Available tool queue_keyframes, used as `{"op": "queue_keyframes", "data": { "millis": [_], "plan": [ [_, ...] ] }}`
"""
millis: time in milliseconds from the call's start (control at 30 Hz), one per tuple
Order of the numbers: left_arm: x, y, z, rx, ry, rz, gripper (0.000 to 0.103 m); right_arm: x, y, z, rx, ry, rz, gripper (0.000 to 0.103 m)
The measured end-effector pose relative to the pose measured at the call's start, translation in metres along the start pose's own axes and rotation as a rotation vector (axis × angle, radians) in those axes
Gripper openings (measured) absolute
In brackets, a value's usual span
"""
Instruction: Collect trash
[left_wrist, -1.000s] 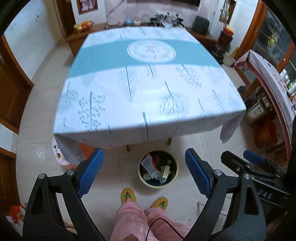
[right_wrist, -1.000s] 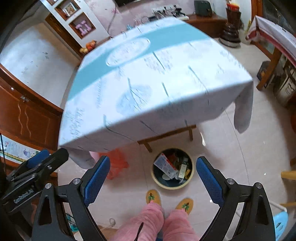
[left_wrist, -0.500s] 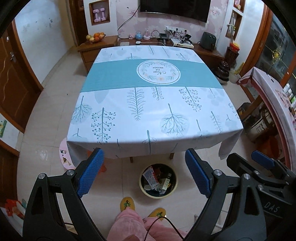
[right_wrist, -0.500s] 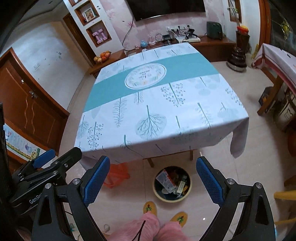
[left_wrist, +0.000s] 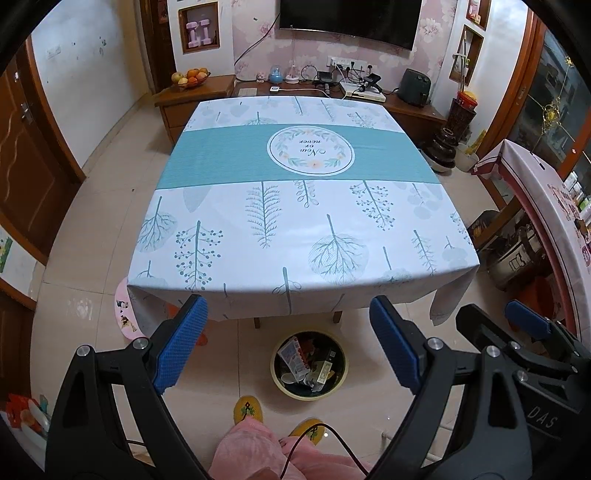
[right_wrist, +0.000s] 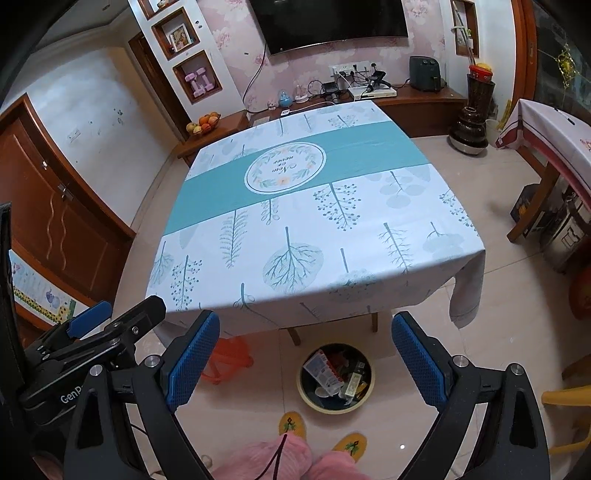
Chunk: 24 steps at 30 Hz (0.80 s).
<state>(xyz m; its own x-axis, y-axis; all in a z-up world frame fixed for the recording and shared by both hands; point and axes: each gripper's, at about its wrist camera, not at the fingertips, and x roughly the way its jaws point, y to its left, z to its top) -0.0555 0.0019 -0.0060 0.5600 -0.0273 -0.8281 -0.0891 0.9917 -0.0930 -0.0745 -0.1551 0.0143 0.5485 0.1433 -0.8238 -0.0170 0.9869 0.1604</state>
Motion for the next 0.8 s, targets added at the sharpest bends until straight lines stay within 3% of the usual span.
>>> {"op": "queue_keyframes", "data": {
  "millis": [800],
  "plan": [
    [0.006,-0.002,0.012,0.004,-0.002,0.013,0.088,0.003,-0.001,0.011,-0.013,-0.014,-0.014,0.096]
  ]
}}
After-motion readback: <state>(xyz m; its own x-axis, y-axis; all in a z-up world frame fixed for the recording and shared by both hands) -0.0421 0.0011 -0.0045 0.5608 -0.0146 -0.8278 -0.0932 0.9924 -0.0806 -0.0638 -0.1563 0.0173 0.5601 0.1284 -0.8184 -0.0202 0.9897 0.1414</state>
